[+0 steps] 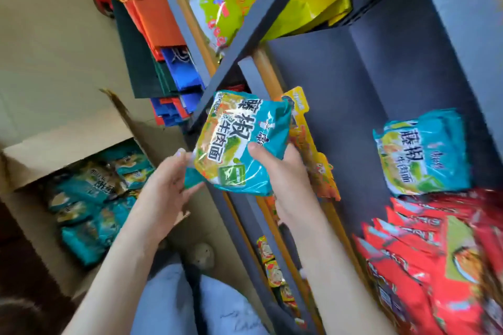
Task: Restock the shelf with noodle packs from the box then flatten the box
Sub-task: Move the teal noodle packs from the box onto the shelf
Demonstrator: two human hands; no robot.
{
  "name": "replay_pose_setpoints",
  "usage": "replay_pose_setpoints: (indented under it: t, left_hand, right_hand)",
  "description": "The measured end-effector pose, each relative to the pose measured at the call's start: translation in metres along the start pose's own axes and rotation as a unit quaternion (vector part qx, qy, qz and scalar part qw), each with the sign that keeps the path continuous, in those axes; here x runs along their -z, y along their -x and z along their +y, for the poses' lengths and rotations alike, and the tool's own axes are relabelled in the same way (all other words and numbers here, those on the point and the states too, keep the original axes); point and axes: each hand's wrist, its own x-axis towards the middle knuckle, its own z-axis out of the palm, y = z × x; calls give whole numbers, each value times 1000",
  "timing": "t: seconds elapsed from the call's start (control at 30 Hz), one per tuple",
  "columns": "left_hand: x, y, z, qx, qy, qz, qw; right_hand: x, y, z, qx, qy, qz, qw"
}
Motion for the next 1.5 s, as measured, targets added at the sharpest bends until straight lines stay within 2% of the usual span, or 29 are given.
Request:
replay_pose_setpoints:
  t: [0.1,0.2,0.4,0.53,0.67,0.73,0.83,0.97,1.07,1.17,1.3,1.4,1.5]
  left_hand:
    - [-35,5,12,-69,-109,-60,990]
    - [-79,8,17,-86,-248,-106,959]
    - [-149,2,8,-113,-437,-62,890]
    - [-194,8,0,-166,-500,-35,849]
    - [-236,11,-13,-201,-571,-28,795]
    - [-260,4,-27,-193,-607,-35,770]
    - [-291,-10,-48,-131,-609,-72,779]
    - [-312,-27,-72,-16,-561,-130,817]
    - [-314,-39,-90,63,-542,-141,826]
    - [-314,-48,-106,29,-556,-159,815]
    - [-316,-49,-116,-51,-590,-204,779]
    - [-317,-48,-117,-52,-562,-257,785]
    - [-317,-47,-110,-85,-571,-307,756]
  right_hand:
    - [36,19,-28,33,19,-17,999]
    - [61,24,-41,37,41,6,998]
    - [103,10,-65,57,136,153,977]
    - [127,4,-83,93,239,202,945]
    - [145,-3,-93,75,241,242,937]
    - [153,-12,-95,53,264,252,930]
    - [167,-29,-97,37,322,291,900]
    - [190,-51,-86,-1,432,349,832]
    - [202,-61,-70,-16,485,383,786]
    - [211,-65,-59,-35,500,407,764]
    - [225,-69,-54,-32,525,451,721]
    - [231,-70,-55,-91,535,477,691]
    - [234,-70,-58,-126,545,485,672]
